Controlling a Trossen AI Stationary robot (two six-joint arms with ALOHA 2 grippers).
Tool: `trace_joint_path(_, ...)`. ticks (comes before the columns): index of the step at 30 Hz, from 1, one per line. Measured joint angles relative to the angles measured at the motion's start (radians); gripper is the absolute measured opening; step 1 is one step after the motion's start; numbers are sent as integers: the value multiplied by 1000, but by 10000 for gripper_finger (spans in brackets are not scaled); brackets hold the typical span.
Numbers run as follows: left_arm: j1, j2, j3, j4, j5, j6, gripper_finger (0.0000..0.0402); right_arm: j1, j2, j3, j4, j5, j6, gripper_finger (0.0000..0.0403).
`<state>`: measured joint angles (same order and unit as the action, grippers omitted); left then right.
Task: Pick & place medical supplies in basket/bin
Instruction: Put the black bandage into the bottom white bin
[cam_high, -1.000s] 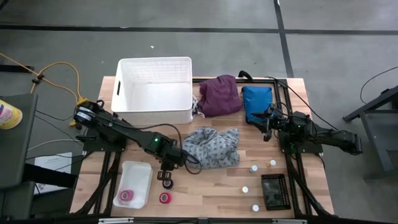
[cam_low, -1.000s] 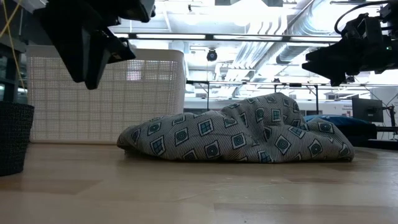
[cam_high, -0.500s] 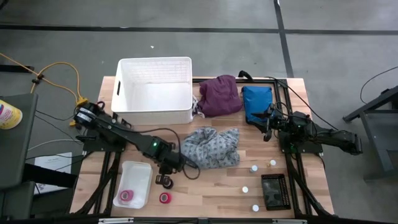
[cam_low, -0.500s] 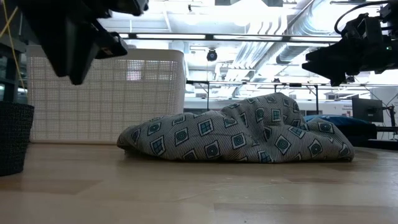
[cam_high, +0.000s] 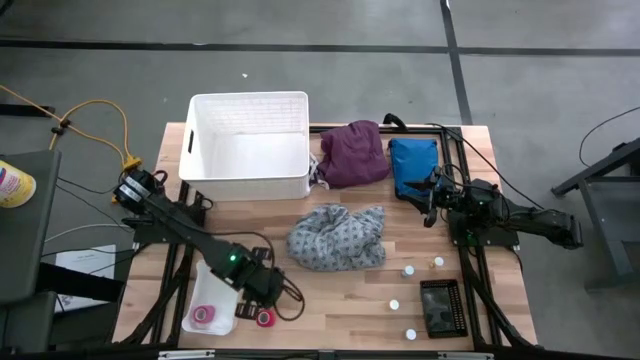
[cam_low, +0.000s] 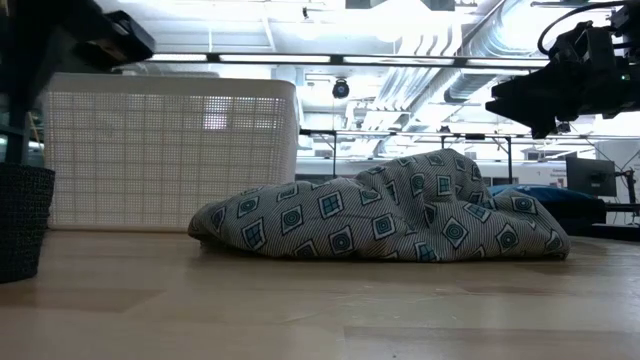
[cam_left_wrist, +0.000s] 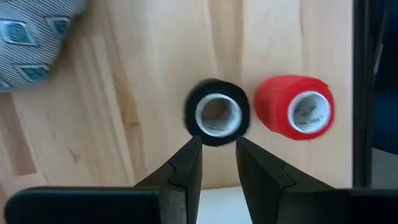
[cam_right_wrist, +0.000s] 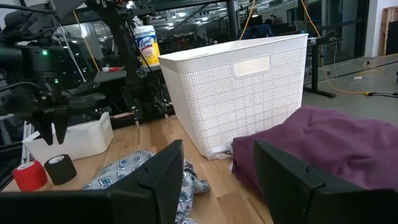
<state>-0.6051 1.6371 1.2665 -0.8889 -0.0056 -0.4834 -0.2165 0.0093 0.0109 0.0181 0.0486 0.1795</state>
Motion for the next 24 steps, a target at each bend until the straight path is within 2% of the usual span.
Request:
trace_joint_path(14, -3, 0, -1, 11, -50, -11, 94, 0, 0, 0, 0, 0, 0, 181)
trace_joint_path(24, 37, 28, -1, 17, 0, -70, 94, 0, 0, 0, 0, 0, 0, 181)
